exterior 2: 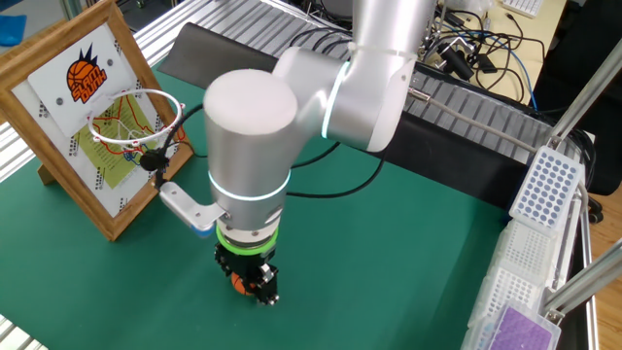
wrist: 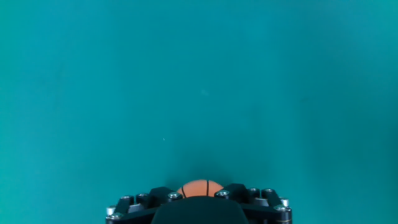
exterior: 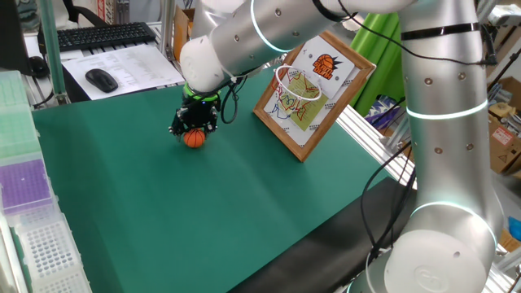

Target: Grab a basketball, release it and shoot it into the basket

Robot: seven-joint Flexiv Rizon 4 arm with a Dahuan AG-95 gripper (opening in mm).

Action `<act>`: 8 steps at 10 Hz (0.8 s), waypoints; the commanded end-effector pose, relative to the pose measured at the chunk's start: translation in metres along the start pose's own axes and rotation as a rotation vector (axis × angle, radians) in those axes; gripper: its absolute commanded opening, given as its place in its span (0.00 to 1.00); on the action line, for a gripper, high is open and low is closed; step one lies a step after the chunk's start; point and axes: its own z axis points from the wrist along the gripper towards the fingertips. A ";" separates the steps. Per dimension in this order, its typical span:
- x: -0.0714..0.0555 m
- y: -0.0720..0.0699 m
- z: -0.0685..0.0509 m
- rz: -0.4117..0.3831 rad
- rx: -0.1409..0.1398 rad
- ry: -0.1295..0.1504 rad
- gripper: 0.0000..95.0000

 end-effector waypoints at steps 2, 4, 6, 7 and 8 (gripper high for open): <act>-0.001 0.000 -0.002 0.002 0.007 -0.002 0.40; -0.001 -0.001 -0.009 0.007 0.008 -0.002 0.40; -0.001 -0.002 -0.016 0.013 0.009 -0.001 0.40; 0.000 -0.003 -0.021 0.009 0.010 0.005 0.40; 0.001 -0.005 -0.031 0.000 0.013 0.017 0.40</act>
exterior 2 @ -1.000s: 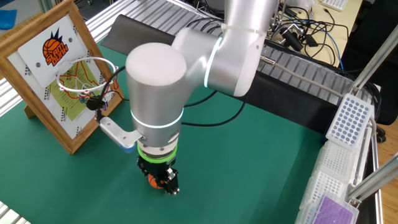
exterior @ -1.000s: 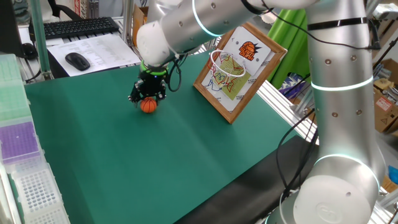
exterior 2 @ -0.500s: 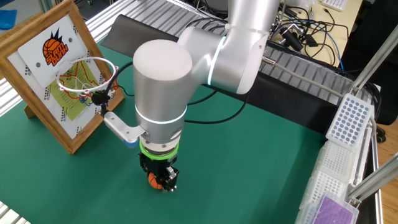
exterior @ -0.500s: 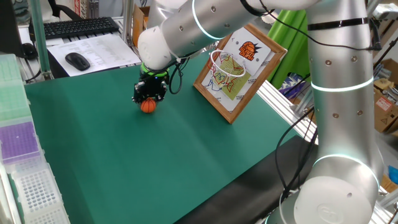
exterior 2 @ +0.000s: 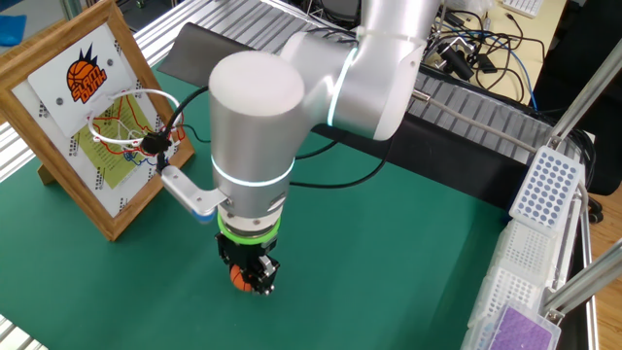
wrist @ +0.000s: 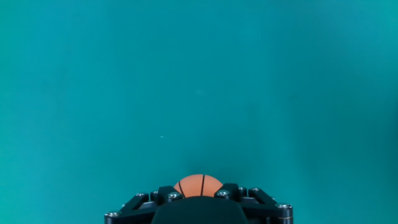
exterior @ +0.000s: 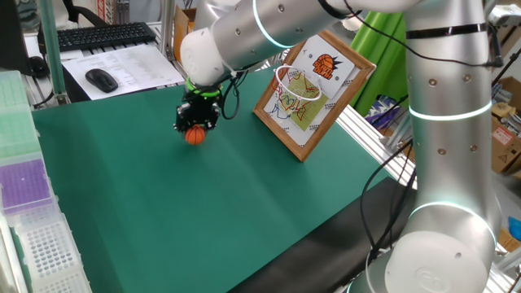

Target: Grab a basketball, release it and shoot it into the basket

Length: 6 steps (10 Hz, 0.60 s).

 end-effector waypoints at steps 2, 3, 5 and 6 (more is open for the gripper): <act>0.001 -0.005 -0.019 -0.021 0.014 0.018 0.40; 0.003 -0.008 -0.030 -0.036 0.028 0.021 0.40; 0.007 -0.016 -0.048 -0.060 0.036 0.042 0.40; 0.008 -0.018 -0.054 -0.065 0.036 0.048 0.40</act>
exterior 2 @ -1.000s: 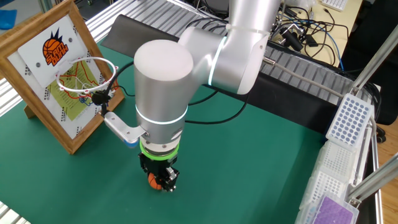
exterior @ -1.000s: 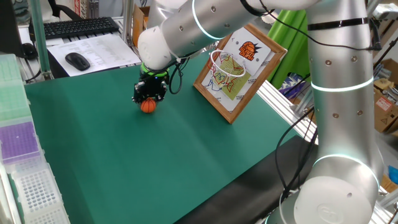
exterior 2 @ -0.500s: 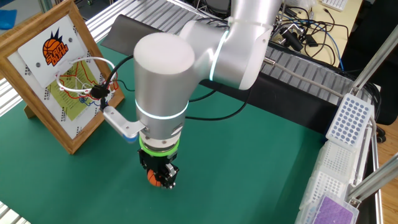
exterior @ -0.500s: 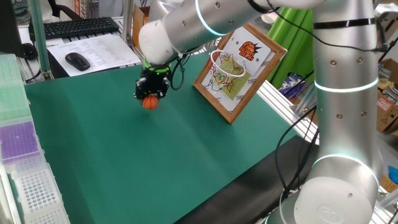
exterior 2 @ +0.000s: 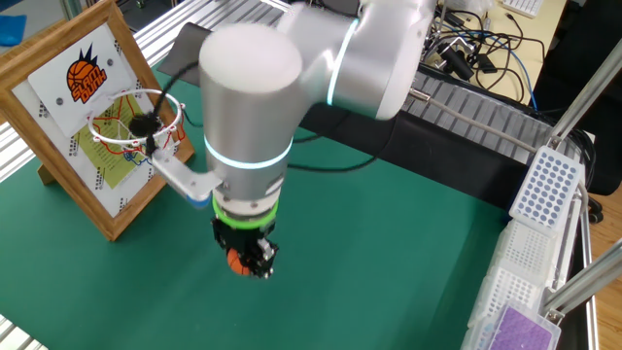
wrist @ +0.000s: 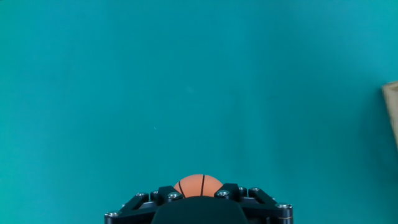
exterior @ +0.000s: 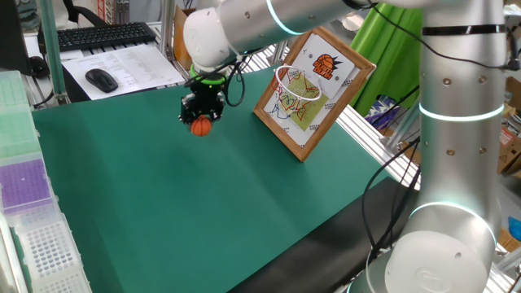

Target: Grab a basketball, release it and shoot it into the basket

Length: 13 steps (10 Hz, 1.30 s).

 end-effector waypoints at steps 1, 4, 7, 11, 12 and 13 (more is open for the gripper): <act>0.000 -0.005 -0.010 -0.018 -0.001 0.019 0.40; 0.003 -0.012 -0.024 -0.035 0.001 0.035 0.40; 0.003 -0.012 -0.024 -0.038 -0.021 0.090 0.40; 0.003 -0.012 -0.024 -0.028 -0.021 0.091 0.40; 0.003 -0.012 -0.024 -0.024 -0.025 0.079 0.40; 0.003 -0.012 -0.024 -0.020 -0.027 0.064 0.40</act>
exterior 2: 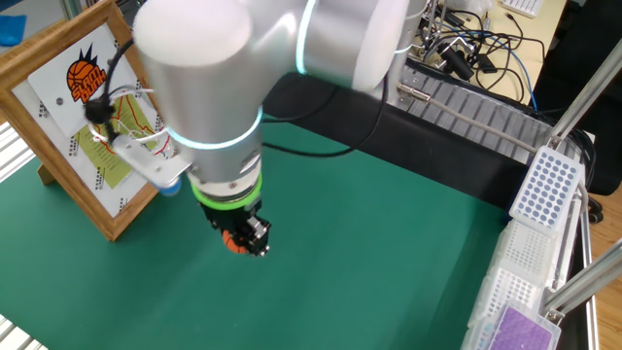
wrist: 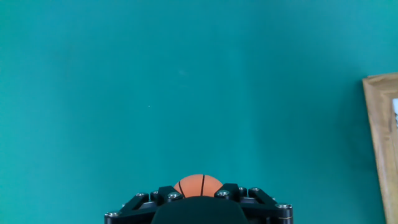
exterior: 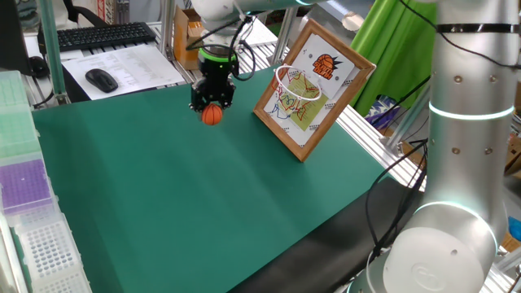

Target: Grab a basketball, release it and shoot it into the basket

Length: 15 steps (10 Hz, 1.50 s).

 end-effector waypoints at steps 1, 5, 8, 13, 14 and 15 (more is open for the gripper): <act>0.001 -0.001 0.000 0.004 0.002 -0.078 0.40; 0.003 0.000 -0.012 0.027 0.008 -0.123 0.40; 0.011 -0.004 -0.062 0.002 0.057 -0.073 0.40; 0.008 -0.051 -0.108 -0.103 0.101 -0.034 0.40; 0.008 -0.057 -0.110 -0.109 0.101 -0.034 0.40; 0.008 -0.068 -0.118 -0.120 0.102 -0.027 0.40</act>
